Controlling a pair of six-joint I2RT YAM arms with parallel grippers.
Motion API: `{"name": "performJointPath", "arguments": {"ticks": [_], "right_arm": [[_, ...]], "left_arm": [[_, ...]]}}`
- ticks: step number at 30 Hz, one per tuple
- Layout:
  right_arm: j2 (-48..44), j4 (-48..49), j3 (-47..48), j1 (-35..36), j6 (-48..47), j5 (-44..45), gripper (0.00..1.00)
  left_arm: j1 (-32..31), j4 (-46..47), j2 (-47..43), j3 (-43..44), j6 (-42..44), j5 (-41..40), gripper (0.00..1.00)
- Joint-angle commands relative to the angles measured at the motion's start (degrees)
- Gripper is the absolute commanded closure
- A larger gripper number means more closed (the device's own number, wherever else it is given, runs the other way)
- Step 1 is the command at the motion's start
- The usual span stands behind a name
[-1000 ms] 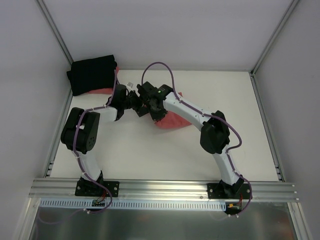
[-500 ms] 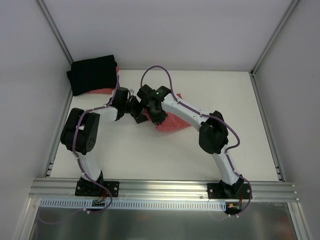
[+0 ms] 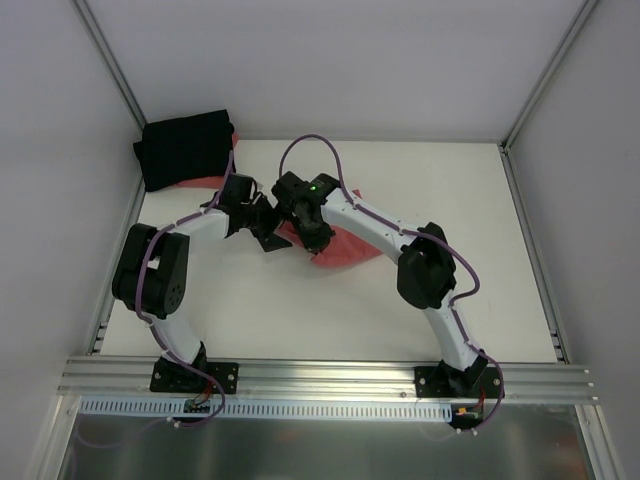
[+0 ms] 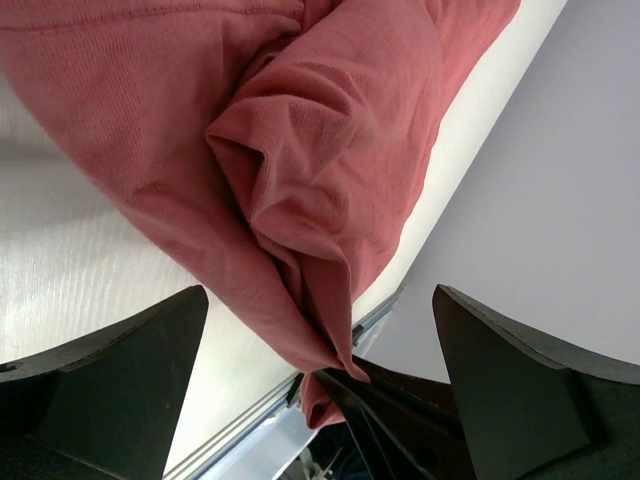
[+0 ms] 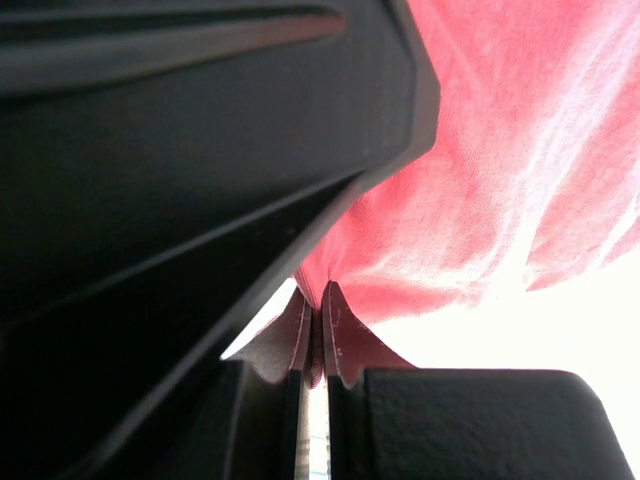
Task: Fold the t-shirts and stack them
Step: Smooth out wrinkles on the folded tshirt
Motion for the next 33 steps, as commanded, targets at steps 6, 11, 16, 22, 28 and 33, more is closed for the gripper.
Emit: {"name": "performJointPath", "arguments": {"ticks": [6, 11, 16, 22, 28, 33], "right_arm": [[0.4, 5.6, 1.8, -1.2, 1.3, 2.4, 1.00], [0.4, 5.8, 1.8, -1.2, 1.5, 2.5, 1.00], [0.6, 5.9, 2.0, -1.2, 1.6, 2.5, 1.00], [0.8, 6.1, 2.1, -1.2, 1.9, 2.4, 1.00], [1.0, 5.9, 2.2, -1.2, 1.7, 2.5, 1.00], [1.1, 6.2, 2.2, -1.2, 1.7, 2.3, 1.00]], "left_arm": [[-1.8, -5.1, -3.7, 1.2, 2.2, 6.6, 0.01], [-2.0, -6.6, -3.5, 1.5, 2.2, 6.6, 0.01], [-2.6, -6.7, -3.8, 0.8, 0.9, 6.5, 0.01], [-4.1, -3.1, -3.7, -0.7, -1.9, 6.2, 0.01], [-5.8, -0.8, -3.2, -1.6, -5.1, 5.8, 0.01], [-7.6, -0.4, -1.8, -0.2, -6.3, 5.8, 0.01]]}}
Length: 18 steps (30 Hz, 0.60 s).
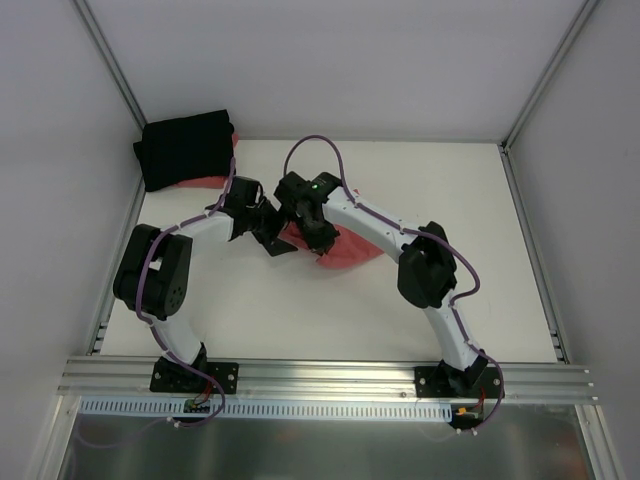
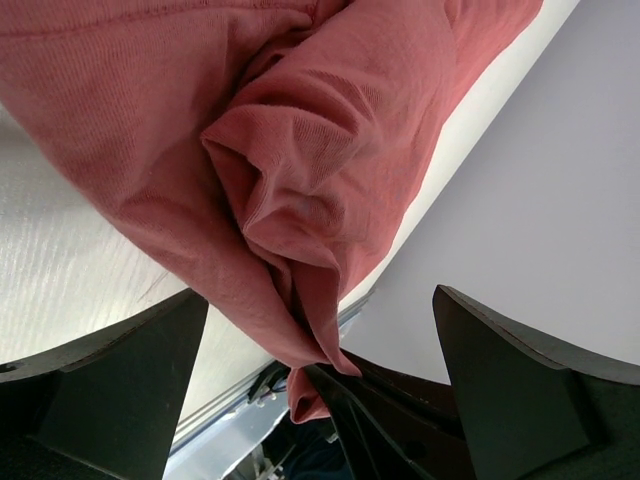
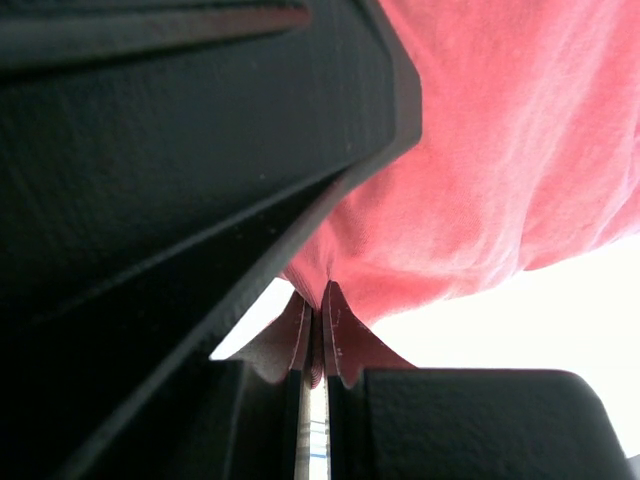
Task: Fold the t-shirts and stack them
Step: Smooth out wrinkles on the folded tshirt
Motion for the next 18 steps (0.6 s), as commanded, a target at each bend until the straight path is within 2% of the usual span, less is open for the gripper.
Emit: {"name": "performJointPath", "arguments": {"ticks": [1, 11, 18], "right_arm": [[1.1, 8.9, 2.2, -0.7, 1.4, 1.8, 1.00], [-0.7, 10.3, -0.5, -1.0, 1.4, 2.0, 1.00], [-1.1, 10.7, -0.5, -1.0, 1.4, 2.0, 0.99]], "left_arm": [[-5.7, -0.3, -0.9, 1.1, 1.5, 6.9, 0.01], [-7.8, -4.1, 2.1, 5.0, 2.5, 5.2, 0.01], [-7.8, -5.4, -0.3, 4.5, 3.3, 4.9, 0.01]]}}
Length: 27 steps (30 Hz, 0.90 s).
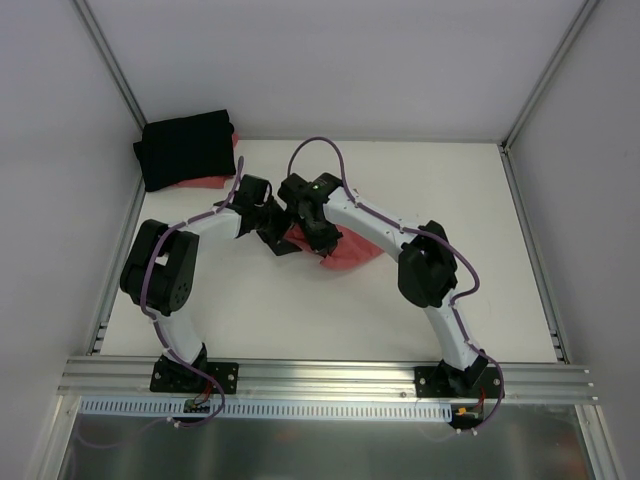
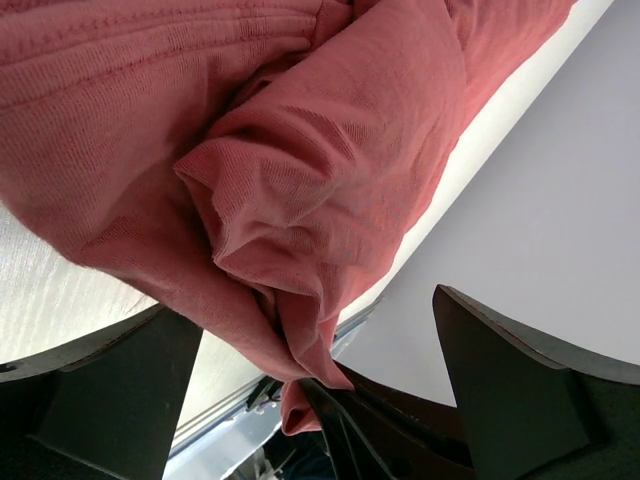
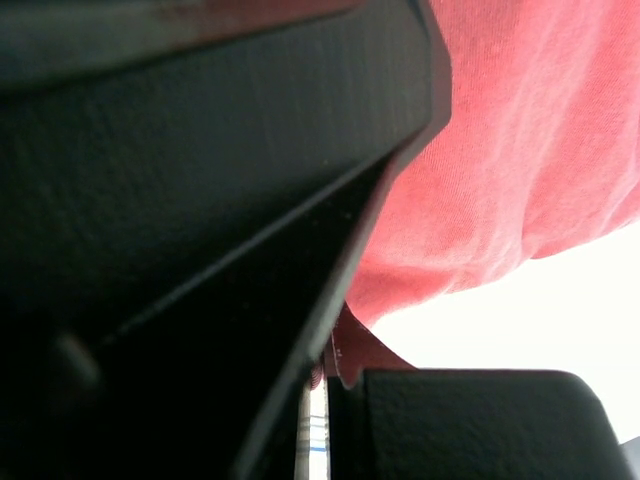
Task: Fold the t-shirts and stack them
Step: Smooth out wrinkles on the folded tshirt
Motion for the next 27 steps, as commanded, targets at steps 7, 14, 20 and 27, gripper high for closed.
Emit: {"name": "performJointPath", "arguments": {"ticks": [7, 14, 20, 27], "right_arm": [[-0.6, 11.7, 1.9, -0.4, 0.6, 1.4, 0.99], [-1.4, 12.1, 1.3, -0.5, 0.3, 1.8, 0.99], [-3.3, 14.3, 0.0, -1.5, 0.1, 2.2, 0.99], [-7.7, 19.1, -2.2, -2.4, -1.1, 5.7, 0.54]], "left_arm": [[-5.2, 1.4, -2.5, -1.2, 2.5, 9.1, 0.94], [-5.2, 0.7, -1.9, -0.4, 4.0, 8.9, 1.00], [-5.1, -0.8, -1.8, 0.4, 6.3, 8.8, 1.00], [-5.0, -1.2, -2.0, -0.2, 7.2, 8.5, 1.00]]}}
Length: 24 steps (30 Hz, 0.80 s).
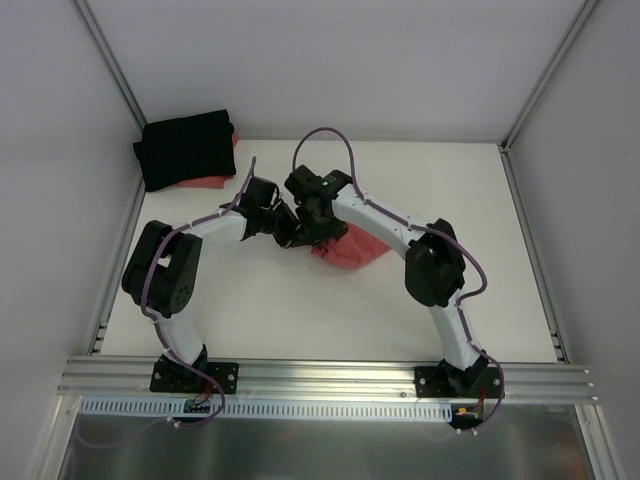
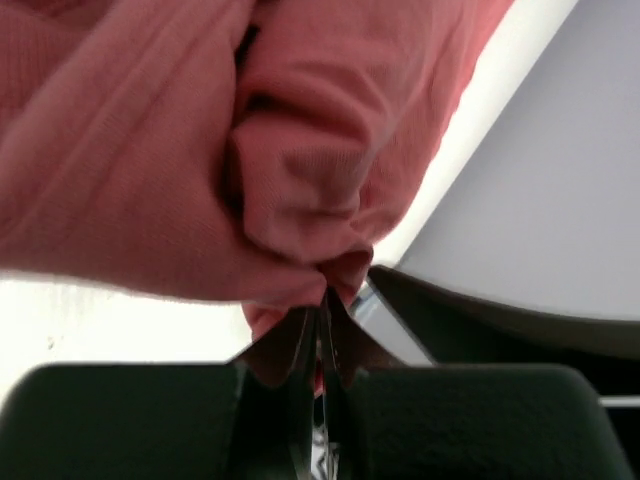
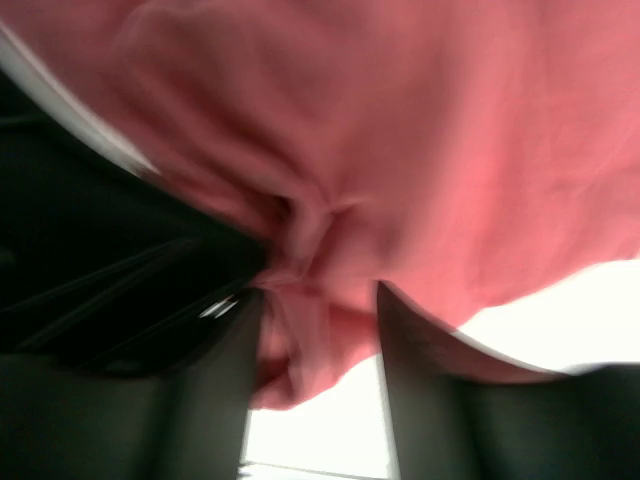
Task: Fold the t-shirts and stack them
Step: Smooth out wrinkles on the folded tshirt
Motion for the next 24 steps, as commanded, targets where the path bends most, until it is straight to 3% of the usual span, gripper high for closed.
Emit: {"name": "performJointPath", "arguments": {"ticks": [1, 2, 5, 9, 20, 24], "right_arm": [[-6.4, 12.0, 1.6, -1.5, 0.2, 4.3, 0.43], [-6.4, 12.2, 1.8, -1.7, 0.1, 4.7, 0.43], [-7.8, 12.2, 4.2, -3.0, -1.1, 6.6, 0.13], [-9.3, 11.9, 7.1, -5.6, -2.4, 7.4, 0.02], [-14.1, 10.8, 8.1, -9.9, -2.5, 8.0, 0.01], [-16.6, 10.5, 8.9, -10.9, -2.7, 7.4, 0.01]], "left_arm": [[-3.2, -2.5, -2.0, -0.1, 3.9, 5.6, 1.00], [-3.3, -2.5, -2.0, -0.1, 4.0, 5.4, 1.00], [-3.3, -3.7, -2.3, 0.2, 5.2, 5.0, 1.00], [-3.1, -4.3, -2.4, -0.3, 6.2, 4.3, 1.00], [-2.9, -5.8, -1.9, -1.8, 8.4, 3.2, 1.00], [-2.4, -10.6, -1.1, -0.1, 12.1, 0.9, 1.00]]}}
